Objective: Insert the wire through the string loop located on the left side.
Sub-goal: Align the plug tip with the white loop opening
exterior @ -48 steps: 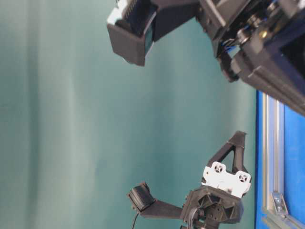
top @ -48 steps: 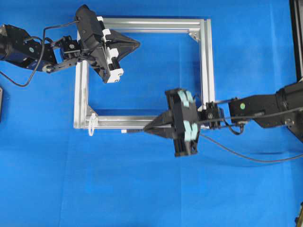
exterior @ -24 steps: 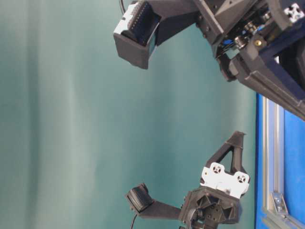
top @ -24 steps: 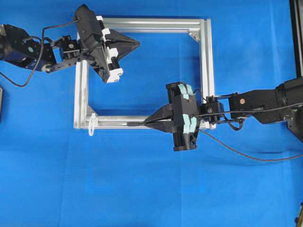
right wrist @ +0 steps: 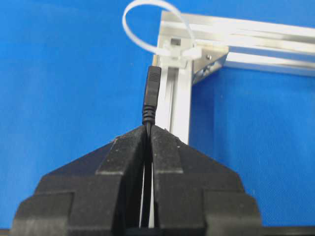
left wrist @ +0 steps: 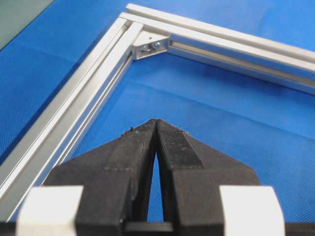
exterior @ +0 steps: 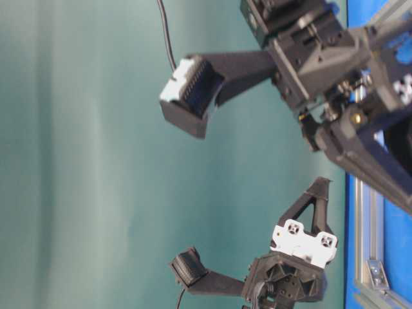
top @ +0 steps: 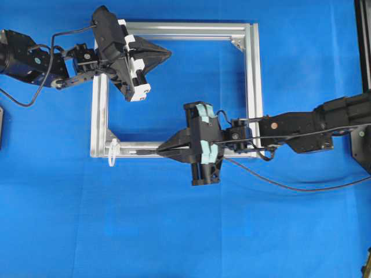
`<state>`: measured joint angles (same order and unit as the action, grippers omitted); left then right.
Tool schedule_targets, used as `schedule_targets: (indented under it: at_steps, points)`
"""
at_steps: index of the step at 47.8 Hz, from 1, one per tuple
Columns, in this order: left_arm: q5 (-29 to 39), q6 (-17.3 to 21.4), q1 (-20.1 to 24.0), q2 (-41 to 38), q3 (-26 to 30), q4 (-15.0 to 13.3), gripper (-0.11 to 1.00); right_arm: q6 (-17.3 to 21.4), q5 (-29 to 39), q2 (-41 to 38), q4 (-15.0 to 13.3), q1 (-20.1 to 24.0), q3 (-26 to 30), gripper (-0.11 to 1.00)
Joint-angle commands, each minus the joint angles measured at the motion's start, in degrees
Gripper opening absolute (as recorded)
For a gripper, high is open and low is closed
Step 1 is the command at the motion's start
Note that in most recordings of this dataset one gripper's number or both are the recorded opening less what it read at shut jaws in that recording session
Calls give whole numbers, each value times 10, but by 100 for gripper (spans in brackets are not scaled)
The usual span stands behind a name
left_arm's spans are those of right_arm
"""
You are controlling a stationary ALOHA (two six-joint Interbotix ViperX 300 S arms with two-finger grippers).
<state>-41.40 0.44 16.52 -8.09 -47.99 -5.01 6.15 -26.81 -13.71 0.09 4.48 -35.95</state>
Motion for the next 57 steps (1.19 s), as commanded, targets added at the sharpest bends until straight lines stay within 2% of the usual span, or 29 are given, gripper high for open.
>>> schedule_targets:
  at_steps: [1,15,57]
  points:
    - [-3,0,1,19,4,2,0,0,-2,5,2,-3,20,-10]
    - [-3,1,0,19,4,2,0,0,1,-7,2,-4,39,-10]
    - [-4,1,0,18,4,2,0,0,1,-9,2,-4,39,-10]
